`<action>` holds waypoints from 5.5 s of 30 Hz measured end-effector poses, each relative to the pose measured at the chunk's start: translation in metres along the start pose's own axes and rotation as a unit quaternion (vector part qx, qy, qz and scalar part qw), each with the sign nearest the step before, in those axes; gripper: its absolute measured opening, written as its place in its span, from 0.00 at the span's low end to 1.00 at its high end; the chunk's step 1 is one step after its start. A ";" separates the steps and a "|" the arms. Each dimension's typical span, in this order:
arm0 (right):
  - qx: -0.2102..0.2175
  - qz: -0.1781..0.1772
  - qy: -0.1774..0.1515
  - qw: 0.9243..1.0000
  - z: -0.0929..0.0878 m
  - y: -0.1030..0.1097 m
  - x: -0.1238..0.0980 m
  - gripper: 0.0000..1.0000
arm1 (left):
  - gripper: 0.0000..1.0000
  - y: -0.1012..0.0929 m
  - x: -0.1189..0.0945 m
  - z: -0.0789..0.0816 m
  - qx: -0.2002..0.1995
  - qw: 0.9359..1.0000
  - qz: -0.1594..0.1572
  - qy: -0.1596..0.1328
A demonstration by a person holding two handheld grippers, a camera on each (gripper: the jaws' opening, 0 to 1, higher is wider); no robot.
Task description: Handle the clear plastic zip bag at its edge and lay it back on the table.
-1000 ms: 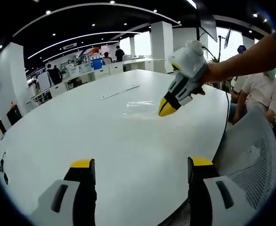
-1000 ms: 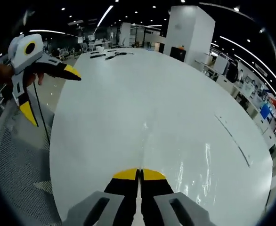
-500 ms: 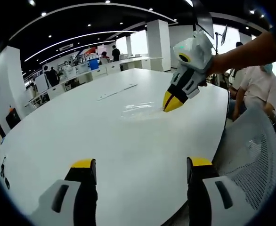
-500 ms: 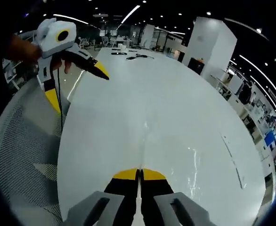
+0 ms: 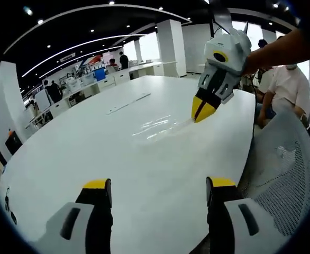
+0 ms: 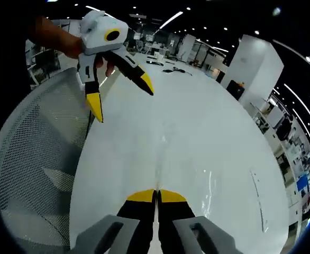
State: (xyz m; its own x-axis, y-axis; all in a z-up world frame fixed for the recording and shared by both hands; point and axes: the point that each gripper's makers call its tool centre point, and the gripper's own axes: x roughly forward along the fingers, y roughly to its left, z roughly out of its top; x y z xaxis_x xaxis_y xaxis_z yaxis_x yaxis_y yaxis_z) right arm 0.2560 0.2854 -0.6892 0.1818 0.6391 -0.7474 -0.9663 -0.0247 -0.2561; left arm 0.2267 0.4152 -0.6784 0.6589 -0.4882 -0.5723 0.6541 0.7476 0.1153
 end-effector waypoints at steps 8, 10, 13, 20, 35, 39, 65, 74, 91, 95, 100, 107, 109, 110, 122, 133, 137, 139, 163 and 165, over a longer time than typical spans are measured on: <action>-0.014 0.009 -0.005 1.000 0.006 0.008 -0.002 0.00 | 0.61 -0.004 0.001 0.001 0.054 0.998 -0.013 0.006; -0.015 0.010 -0.012 1.000 0.010 0.010 -0.003 0.00 | 0.59 -0.004 0.002 0.001 0.061 0.998 -0.016 0.009; -0.028 0.017 -0.013 0.999 0.012 0.015 -0.003 0.00 | 0.58 -0.003 0.003 0.003 0.078 0.997 -0.019 0.013; -0.036 0.027 -0.029 0.999 0.021 0.019 -0.012 0.00 | 0.48 -0.001 0.009 0.010 0.116 0.993 -0.027 0.013; -0.079 0.044 -0.038 0.995 0.023 0.030 -0.019 0.00 | 0.37 -0.007 0.019 0.016 0.175 0.983 -0.050 0.018; -0.084 0.043 -0.042 0.995 0.025 0.030 -0.021 0.00 | 0.32 -0.009 0.020 0.016 0.189 0.980 -0.059 0.020; -0.069 0.021 -0.055 0.996 0.020 0.024 -0.026 0.00 | 0.06 -0.022 0.023 0.014 0.190 0.976 -0.100 0.020; -0.050 0.019 -0.050 0.997 0.015 0.023 -0.026 0.00 | 0.00 -0.028 0.024 0.015 0.185 0.975 -0.118 0.024; -0.047 0.021 -0.098 0.994 0.063 0.025 -0.014 0.04 | 0.00 -0.043 0.028 0.026 0.183 0.973 -0.141 0.022; -0.053 0.027 -0.103 0.993 0.073 0.027 -0.010 0.03 | 0.00 -0.047 0.029 0.030 0.184 0.972 -0.145 0.020; -0.050 0.039 -0.108 0.992 0.079 0.033 0.000 0.03 | 0.00 -0.049 0.032 0.028 0.186 0.971 -0.148 0.021; -0.049 0.057 -0.102 0.992 0.078 0.046 0.011 0.04 | 0.00 -0.052 0.032 0.024 0.172 0.973 -0.154 0.026; -0.047 0.057 -0.104 0.992 0.080 0.046 0.013 0.04 | 0.00 -0.053 0.032 0.025 0.173 0.972 -0.155 0.025; -0.046 0.057 -0.105 0.992 0.080 0.046 0.013 0.04 | 0.00 -0.053 0.032 0.025 0.173 0.972 -0.155 0.024; -0.052 0.059 -0.101 0.992 0.086 0.046 0.019 0.00 | 0.00 -0.056 0.031 0.027 0.186 0.970 -0.157 0.013; -0.050 0.059 -0.065 0.995 0.080 0.044 0.023 0.00 | 0.00 -0.051 0.024 0.028 0.195 0.970 -0.142 0.013; -0.050 0.057 -0.058 0.995 0.077 0.043 0.025 0.00 | 0.01 -0.050 0.022 0.031 0.202 0.970 -0.139 0.009; -0.050 0.056 -0.054 0.996 0.076 0.043 0.026 0.00 | 0.01 -0.050 0.022 0.031 0.205 0.969 -0.139 0.008; -0.026 0.062 -0.012 0.998 0.049 0.043 0.027 0.00 | 0.00 -0.055 0.027 0.021 0.188 0.970 -0.152 0.032; -0.022 0.063 -0.008 0.998 0.048 0.045 0.027 0.00 | 0.00 -0.058 0.027 0.019 0.197 0.967 -0.161 0.026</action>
State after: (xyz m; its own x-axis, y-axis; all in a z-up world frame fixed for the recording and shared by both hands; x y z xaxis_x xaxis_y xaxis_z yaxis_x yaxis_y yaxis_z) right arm 0.2091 0.3387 -0.6916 0.0562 0.6407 -0.7657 -0.9722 -0.1396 -0.1881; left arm 0.2139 0.3498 -0.6850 0.3854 -0.6358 -0.6687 0.9193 0.3268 0.2191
